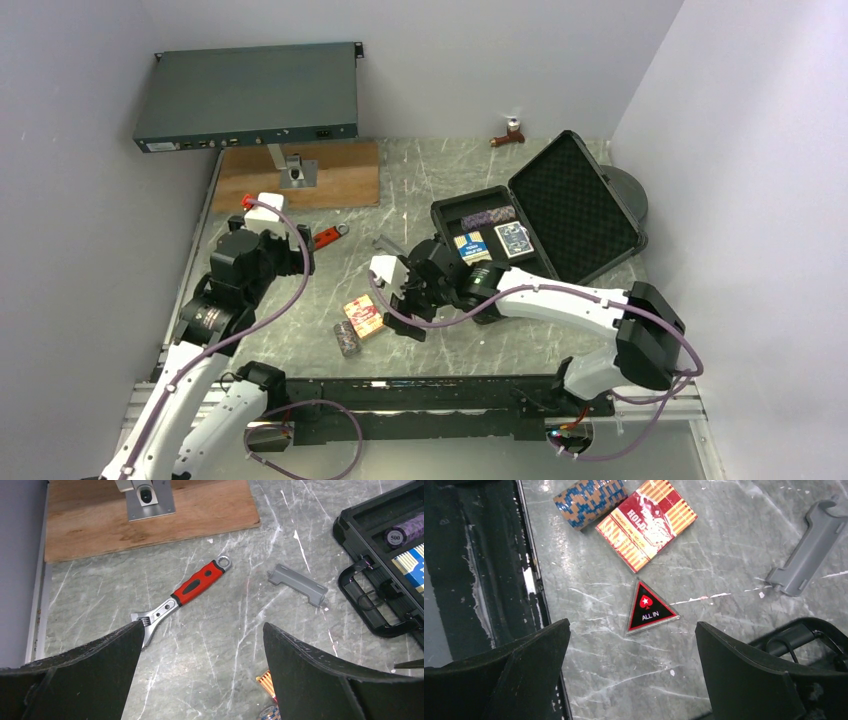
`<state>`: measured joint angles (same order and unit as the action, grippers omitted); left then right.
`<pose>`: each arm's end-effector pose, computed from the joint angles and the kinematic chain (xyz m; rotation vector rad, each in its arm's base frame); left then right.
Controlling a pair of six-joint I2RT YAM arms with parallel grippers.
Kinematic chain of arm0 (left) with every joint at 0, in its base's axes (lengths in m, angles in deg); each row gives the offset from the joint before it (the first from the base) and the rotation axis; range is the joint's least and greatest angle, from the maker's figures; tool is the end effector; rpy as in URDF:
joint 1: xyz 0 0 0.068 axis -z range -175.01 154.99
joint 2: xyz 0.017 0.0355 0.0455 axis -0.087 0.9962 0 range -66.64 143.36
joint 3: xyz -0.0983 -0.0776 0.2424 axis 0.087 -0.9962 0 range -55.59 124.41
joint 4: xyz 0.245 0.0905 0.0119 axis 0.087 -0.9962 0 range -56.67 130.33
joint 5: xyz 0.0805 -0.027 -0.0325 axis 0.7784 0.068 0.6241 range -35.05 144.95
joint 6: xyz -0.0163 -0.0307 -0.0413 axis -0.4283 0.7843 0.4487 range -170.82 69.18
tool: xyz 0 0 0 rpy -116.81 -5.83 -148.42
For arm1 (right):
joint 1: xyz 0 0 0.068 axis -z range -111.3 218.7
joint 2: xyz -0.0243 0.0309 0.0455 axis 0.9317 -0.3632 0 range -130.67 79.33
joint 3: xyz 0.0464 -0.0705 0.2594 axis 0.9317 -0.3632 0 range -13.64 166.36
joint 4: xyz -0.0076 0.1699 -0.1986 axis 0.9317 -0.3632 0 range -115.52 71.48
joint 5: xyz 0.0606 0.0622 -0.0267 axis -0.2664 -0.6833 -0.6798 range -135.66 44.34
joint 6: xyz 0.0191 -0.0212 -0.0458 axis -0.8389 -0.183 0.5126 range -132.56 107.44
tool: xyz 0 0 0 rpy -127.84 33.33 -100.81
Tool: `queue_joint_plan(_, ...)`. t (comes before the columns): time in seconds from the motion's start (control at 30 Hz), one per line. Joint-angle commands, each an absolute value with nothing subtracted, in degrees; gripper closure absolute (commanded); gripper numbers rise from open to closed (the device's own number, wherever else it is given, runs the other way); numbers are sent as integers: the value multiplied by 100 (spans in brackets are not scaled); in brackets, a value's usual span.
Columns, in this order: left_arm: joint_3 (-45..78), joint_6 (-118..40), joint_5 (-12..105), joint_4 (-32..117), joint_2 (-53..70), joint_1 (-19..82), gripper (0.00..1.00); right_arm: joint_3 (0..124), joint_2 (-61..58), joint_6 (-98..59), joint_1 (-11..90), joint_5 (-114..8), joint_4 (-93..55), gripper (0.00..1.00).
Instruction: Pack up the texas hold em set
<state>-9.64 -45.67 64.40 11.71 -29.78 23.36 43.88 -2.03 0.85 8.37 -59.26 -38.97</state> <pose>0.1386 -0.0398 0.3333 0.1087 1.9056 -0.1201 0.1444 0.2703 0.2545 -1.5471 1.8601 0.6699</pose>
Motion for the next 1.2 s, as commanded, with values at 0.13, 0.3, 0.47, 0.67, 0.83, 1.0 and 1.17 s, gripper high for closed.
queue_joint_plan(0.13,-893,-4543,6953,1153,-3152,2363,5,4639,-793,240,744,-5839,-3794,0)
queue_joint_plan(0.3,-892,-4528,7068,1148,-3206,2362,5,5028,-1201,155,745,-5592,-4084,0)
queue_joint_plan(0.47,-892,-4527,7071,1163,-3205,2363,5,5349,-1637,61,747,-5252,-4441,0)
queue_joint_plan(0.67,-870,-4512,7053,1131,-3249,2363,5,5614,-1944,-93,745,-5045,-4663,0)
queue_joint_plan(0.83,-901,-4519,7055,1179,-3307,2363,4,5753,-2162,-120,744,-4901,-4842,0)
queue_joint_plan(1.0,-893,-4502,7042,1159,-3256,2363,5,5715,-2257,-105,756,-4921,-4887,0)
queue_joint_plan(1.17,-901,-4498,7113,1155,-3223,2363,5,5676,-2339,-103,762,-5031,-4935,2)
